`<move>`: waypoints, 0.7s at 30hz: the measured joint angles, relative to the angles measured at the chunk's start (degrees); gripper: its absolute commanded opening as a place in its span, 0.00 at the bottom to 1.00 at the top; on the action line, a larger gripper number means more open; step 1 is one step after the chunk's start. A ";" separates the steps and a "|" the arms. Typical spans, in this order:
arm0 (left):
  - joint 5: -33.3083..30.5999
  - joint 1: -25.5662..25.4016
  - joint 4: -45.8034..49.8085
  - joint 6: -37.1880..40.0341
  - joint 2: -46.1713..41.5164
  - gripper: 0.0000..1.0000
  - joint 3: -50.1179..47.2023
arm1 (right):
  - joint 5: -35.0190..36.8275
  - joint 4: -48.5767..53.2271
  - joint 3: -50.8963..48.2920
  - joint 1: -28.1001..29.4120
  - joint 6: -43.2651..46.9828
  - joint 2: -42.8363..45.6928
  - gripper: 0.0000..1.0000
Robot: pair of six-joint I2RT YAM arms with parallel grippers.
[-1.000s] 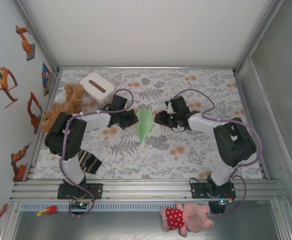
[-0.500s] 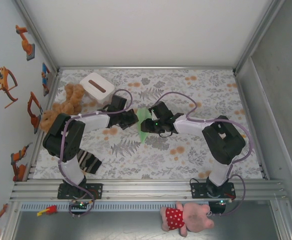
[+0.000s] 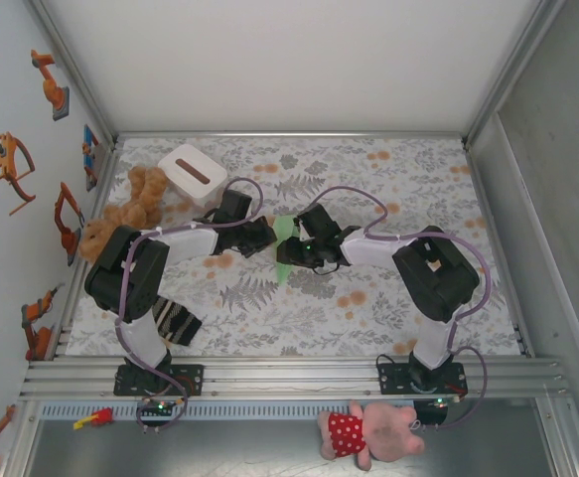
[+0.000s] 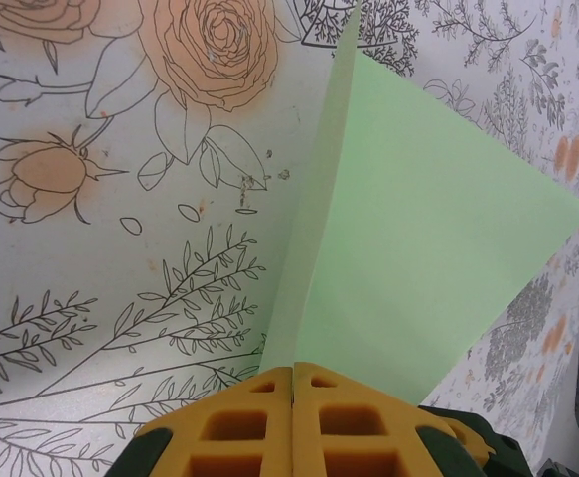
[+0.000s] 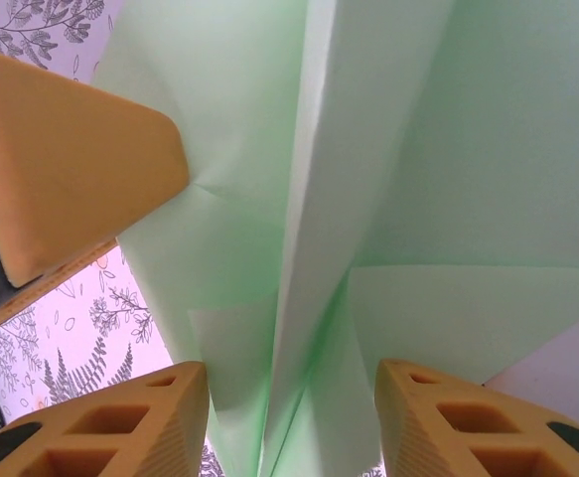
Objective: Fold a paper plane with a square sheet of paper (pick it up from the middle)
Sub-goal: Turn over a paper plane at the center of the table.
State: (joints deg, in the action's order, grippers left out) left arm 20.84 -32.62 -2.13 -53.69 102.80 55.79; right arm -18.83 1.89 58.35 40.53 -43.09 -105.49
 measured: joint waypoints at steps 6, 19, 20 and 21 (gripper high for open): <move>0.00 0.00 0.00 0.00 0.00 0.06 0.00 | -0.28 -1.05 0.22 0.00 -0.35 -0.11 0.50; 0.00 0.00 0.02 0.00 0.00 0.06 0.00 | -1.25 -3.76 -0.13 0.00 -0.83 -0.11 0.40; 0.00 0.00 0.02 0.00 0.00 0.06 0.00 | -0.94 -3.63 -0.13 0.00 -0.90 -0.11 0.38; 0.00 0.00 0.02 0.00 0.00 0.06 0.00 | -0.68 -3.41 -0.13 0.00 -0.94 -0.11 0.36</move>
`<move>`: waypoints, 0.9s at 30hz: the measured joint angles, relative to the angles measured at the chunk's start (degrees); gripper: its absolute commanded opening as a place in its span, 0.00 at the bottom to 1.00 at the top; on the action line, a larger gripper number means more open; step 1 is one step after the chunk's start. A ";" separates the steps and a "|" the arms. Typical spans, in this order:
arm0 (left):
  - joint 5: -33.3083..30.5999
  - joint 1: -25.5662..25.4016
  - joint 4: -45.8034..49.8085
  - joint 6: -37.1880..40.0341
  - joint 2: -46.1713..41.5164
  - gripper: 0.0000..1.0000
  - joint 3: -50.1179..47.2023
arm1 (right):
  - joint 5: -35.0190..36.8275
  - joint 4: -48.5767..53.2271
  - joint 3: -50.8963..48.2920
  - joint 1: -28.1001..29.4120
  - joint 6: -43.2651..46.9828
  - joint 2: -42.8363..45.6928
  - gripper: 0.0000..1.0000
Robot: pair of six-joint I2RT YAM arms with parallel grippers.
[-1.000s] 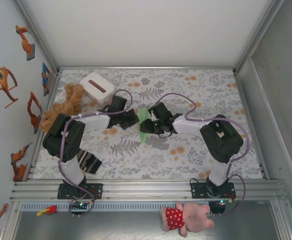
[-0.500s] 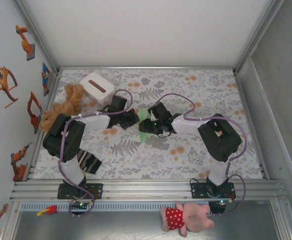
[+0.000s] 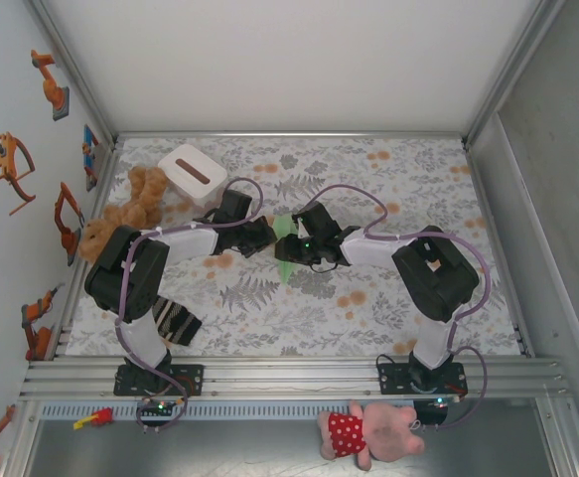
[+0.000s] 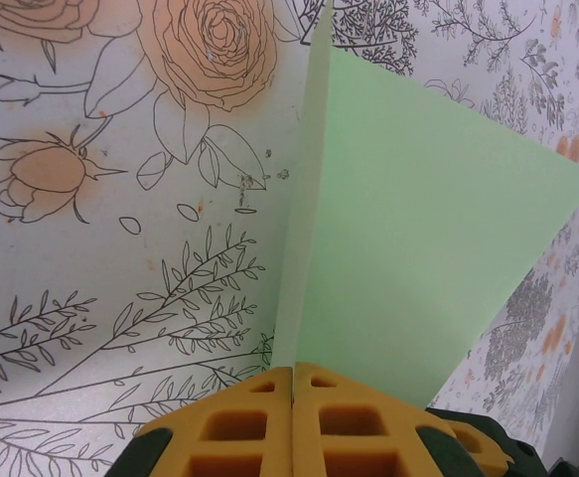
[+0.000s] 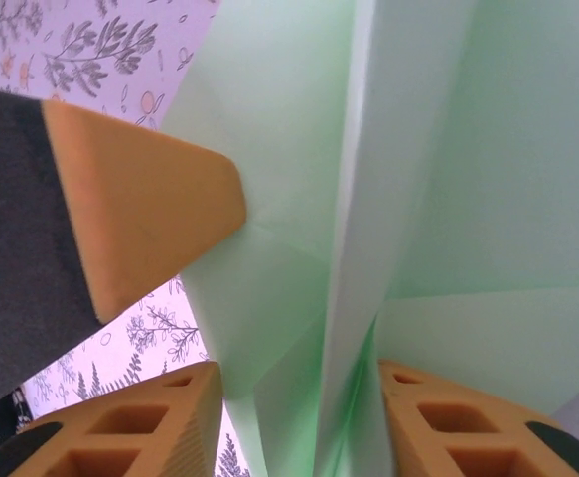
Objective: Fold a paper plane with a square sheet of paper (pick it up from the middle)
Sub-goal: Turn over a paper plane at the center of the table, then move the paper plane to the top-center of the table.
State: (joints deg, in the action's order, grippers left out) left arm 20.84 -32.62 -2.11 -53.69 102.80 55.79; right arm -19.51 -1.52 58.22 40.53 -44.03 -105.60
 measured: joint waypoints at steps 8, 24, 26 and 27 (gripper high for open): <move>0.00 0.00 0.02 0.02 0.00 0.09 0.00 | 2.54 2.84 0.02 0.00 -0.07 -0.04 0.25; -11.17 1.22 10.43 4.50 -11.67 0.74 -0.20 | 15.21 19.96 8.61 -0.28 8.22 -0.55 0.04; -14.78 1.60 12.76 5.77 -14.69 0.82 -0.24 | 17.44 23.02 10.75 -0.87 10.69 -0.55 0.04; -16.31 1.73 13.60 6.25 -15.85 0.85 -0.44 | 18.08 24.20 11.72 -1.22 11.58 -0.55 0.04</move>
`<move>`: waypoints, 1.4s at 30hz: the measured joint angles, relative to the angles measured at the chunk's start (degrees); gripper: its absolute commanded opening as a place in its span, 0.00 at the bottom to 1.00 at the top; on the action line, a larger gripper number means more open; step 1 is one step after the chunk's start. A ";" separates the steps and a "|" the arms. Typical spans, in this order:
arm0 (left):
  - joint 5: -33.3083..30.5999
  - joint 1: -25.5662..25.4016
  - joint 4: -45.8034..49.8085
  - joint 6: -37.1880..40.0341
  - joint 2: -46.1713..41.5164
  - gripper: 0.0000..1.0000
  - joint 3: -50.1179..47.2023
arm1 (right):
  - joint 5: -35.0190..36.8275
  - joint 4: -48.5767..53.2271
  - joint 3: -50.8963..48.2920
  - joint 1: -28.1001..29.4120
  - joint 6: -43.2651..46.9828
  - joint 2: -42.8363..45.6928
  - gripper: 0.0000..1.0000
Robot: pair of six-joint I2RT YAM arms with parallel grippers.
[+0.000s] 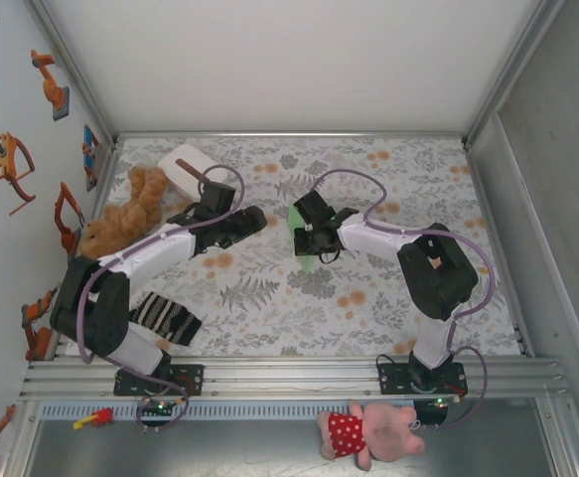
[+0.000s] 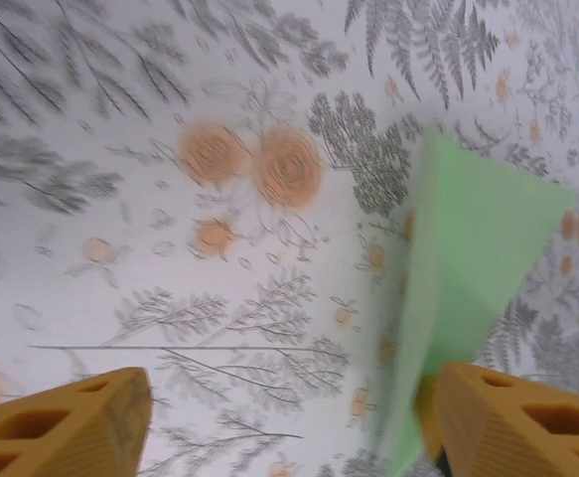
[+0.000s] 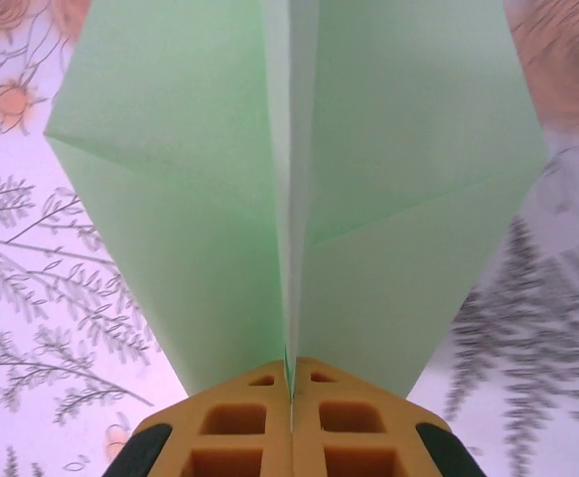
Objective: Fold a paper plane with a square sheet of paper (pick it up from the middle)
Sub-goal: Move the paper plane to the top-center of the table.
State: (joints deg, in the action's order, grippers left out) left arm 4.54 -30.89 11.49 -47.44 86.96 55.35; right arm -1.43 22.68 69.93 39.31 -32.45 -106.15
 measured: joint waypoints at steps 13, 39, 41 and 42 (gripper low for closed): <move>-10.97 0.35 6.43 1.97 -5.57 0.96 -6.23 | 1.95 10.16 12.61 -6.05 7.72 -9.29 0.07; -11.17 0.57 6.99 1.97 -5.35 0.96 -6.43 | 3.39 13.07 15.82 -6.19 7.54 -13.97 0.31; -11.10 0.57 7.02 1.97 -5.27 0.96 -6.43 | 4.33 13.03 16.35 -6.25 7.06 -14.36 0.33; -11.10 0.57 7.04 1.97 -5.22 0.96 -6.43 | 4.61 13.00 16.59 -6.34 6.91 -14.53 0.35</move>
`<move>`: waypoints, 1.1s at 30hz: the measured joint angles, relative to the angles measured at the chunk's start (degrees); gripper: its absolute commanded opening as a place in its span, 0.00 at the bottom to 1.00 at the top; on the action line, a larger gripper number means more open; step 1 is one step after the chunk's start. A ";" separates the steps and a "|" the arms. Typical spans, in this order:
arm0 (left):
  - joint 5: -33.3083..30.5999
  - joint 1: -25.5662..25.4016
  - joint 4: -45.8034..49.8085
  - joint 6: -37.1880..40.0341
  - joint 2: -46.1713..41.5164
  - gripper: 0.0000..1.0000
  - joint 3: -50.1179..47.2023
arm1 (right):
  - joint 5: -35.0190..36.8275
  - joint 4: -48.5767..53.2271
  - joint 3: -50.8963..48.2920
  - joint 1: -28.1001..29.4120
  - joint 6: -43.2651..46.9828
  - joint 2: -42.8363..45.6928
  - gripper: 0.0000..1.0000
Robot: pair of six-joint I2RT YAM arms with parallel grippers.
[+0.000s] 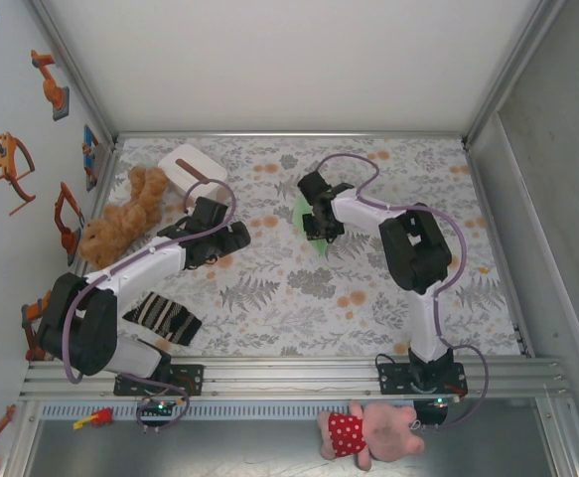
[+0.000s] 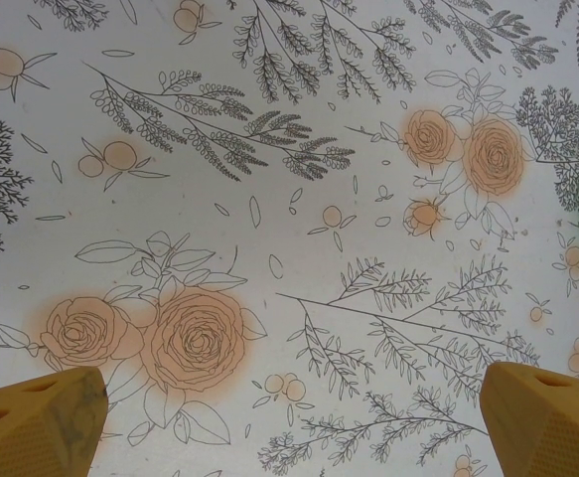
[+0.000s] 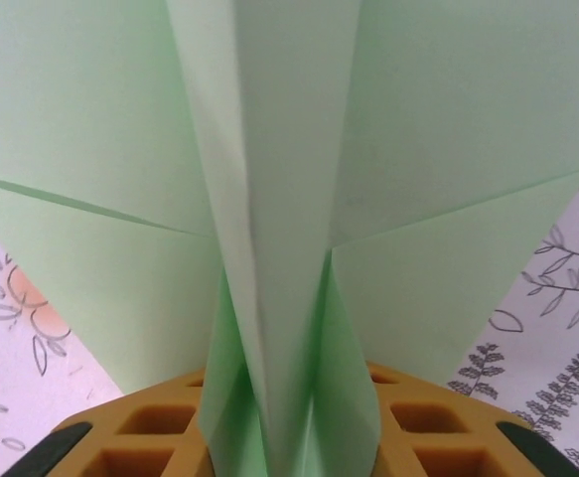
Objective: Fold a paper plane with a square sheet of paper (pick it up from the middle)
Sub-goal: Move the paper plane to the top-center of the table.
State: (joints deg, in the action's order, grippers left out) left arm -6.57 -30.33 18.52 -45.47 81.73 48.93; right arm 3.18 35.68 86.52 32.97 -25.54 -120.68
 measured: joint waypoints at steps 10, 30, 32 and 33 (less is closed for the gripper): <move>0.17 0.00 0.42 0.00 0.52 0.96 0.02 | 3.93 0.96 9.07 -3.93 -0.37 -5.99 0.38; 1.01 0.00 0.44 -0.13 0.52 0.96 0.72 | 4.37 1.03 12.02 -4.63 -0.37 -7.76 0.39; 0.98 0.00 0.44 -0.11 0.17 0.96 0.98 | 3.85 1.38 12.02 -4.87 -0.31 -7.50 0.43; 0.85 0.04 0.52 -0.11 -0.24 0.96 1.11 | 3.48 1.75 12.02 -5.03 -0.20 -7.19 0.44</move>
State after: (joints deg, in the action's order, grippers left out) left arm -5.72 -30.28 19.05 -45.58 81.49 50.04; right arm 6.66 37.43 98.54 27.94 -25.74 -127.87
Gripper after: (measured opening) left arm 0.962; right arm 0.418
